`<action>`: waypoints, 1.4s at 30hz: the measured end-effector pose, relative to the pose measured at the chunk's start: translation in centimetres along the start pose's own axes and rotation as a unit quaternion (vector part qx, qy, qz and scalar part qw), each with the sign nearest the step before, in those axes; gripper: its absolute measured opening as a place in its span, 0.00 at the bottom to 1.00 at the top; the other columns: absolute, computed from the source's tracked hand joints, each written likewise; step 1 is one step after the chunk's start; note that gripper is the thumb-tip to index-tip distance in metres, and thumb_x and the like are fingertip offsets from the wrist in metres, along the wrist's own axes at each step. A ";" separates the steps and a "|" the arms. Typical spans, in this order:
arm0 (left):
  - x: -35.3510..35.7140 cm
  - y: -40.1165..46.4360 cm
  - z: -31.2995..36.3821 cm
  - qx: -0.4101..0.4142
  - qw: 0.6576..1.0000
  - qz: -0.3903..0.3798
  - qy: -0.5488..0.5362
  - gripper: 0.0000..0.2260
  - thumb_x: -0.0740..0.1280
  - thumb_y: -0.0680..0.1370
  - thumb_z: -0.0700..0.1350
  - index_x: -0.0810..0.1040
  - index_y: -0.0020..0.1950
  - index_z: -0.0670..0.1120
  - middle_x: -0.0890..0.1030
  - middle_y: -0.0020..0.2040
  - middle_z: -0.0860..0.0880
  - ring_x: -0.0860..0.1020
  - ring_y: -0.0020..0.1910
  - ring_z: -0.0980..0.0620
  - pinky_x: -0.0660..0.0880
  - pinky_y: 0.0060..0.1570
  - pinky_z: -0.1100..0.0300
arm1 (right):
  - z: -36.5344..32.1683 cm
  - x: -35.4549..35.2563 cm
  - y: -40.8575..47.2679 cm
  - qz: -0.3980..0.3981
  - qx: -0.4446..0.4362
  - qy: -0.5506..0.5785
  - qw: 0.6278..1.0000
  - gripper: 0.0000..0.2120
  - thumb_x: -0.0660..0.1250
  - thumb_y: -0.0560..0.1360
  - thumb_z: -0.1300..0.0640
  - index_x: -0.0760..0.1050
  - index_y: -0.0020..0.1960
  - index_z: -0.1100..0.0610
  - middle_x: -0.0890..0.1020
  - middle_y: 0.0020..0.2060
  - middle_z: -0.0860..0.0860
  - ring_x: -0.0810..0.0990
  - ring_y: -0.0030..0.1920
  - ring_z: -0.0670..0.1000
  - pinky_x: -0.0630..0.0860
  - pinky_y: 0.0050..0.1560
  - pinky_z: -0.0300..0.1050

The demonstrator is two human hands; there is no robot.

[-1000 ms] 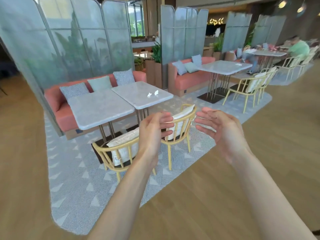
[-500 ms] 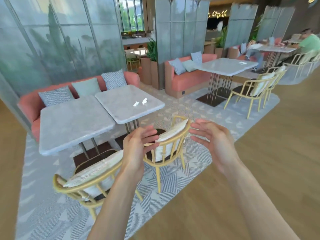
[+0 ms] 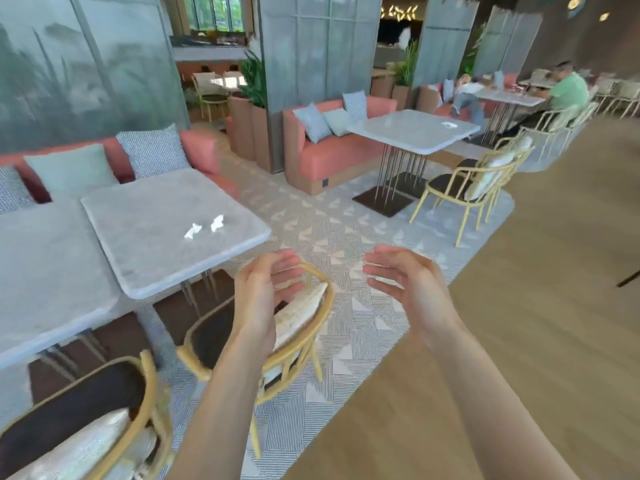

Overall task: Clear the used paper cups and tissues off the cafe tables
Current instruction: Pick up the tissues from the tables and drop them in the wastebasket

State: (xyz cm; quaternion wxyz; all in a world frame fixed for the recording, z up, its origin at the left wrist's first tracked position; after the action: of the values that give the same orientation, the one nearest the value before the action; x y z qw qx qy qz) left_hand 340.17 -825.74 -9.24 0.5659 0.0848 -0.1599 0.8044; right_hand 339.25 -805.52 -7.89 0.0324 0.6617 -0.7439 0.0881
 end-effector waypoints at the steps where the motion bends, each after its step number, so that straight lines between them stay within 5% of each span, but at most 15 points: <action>1: 1.3 1.7 0.1 0.002 1.000 -0.001 0.006 0.11 0.62 0.82 0.42 0.84 0.53 0.40 0.86 0.49 0.43 0.85 0.50 0.46 0.81 0.55 0.49 | -0.3 -0.6 2.0 0.003 0.002 0.006 1.000 0.09 0.64 0.79 0.61 0.82 0.54 0.60 0.86 0.54 0.57 0.85 0.54 0.55 0.80 0.62 0.55; 9: 10.3 14.7 -3.3 -0.001 0.999 0.033 0.030 0.12 0.62 0.82 0.42 0.83 0.54 0.40 0.86 0.52 0.41 0.85 0.52 0.43 0.82 0.53 0.50 | 1.0 -4.6 19.5 -0.015 0.033 0.028 0.999 0.10 0.65 0.78 0.62 0.82 0.57 0.62 0.86 0.53 0.57 0.85 0.55 0.56 0.81 0.60 0.53; 20: 21.5 29.9 -6.3 0.016 0.979 0.201 -0.013 0.11 0.61 0.81 0.40 0.83 0.51 0.39 0.85 0.52 0.39 0.84 0.51 0.42 0.81 0.55 0.46 | -0.7 -4.5 45.3 -0.187 0.072 -0.006 0.980 0.10 0.67 0.76 0.62 0.82 0.56 0.64 0.86 0.51 0.58 0.86 0.53 0.56 0.82 0.56 0.52; 33: 15.9 43.2 -6.7 0.047 0.899 0.427 -0.081 0.10 0.62 0.81 0.39 0.83 0.50 0.40 0.85 0.51 0.40 0.84 0.49 0.43 0.82 0.50 0.51 | 4.6 10.5 58.3 -0.403 0.106 -0.089 0.905 0.08 0.67 0.78 0.62 0.82 0.55 0.61 0.86 0.52 0.57 0.86 0.52 0.55 0.82 0.57 0.54; 42: 9.3 55.4 -7.6 0.043 0.835 0.521 -0.172 0.11 0.62 0.82 0.41 0.82 0.54 0.38 0.85 0.53 0.40 0.84 0.48 0.45 0.83 0.45 0.54 | 8.9 24.3 69.0 -0.491 0.100 -0.216 0.838 0.09 0.67 0.80 0.62 0.81 0.58 0.61 0.85 0.54 0.59 0.86 0.52 0.58 0.83 0.46 0.44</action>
State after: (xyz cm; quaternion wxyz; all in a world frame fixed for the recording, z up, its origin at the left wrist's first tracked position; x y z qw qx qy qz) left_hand 285.39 -831.90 -22.28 0.0223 0.1503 -0.2410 0.9586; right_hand 268.60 -823.30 -18.72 -0.1564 0.9421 -0.2966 -0.0106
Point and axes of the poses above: each hand's wrist, its own y-axis towards the middle knuckle, its own x-axis out of the palm, z = x × y, the point moved 1 cm from there along y, towards the middle knuckle
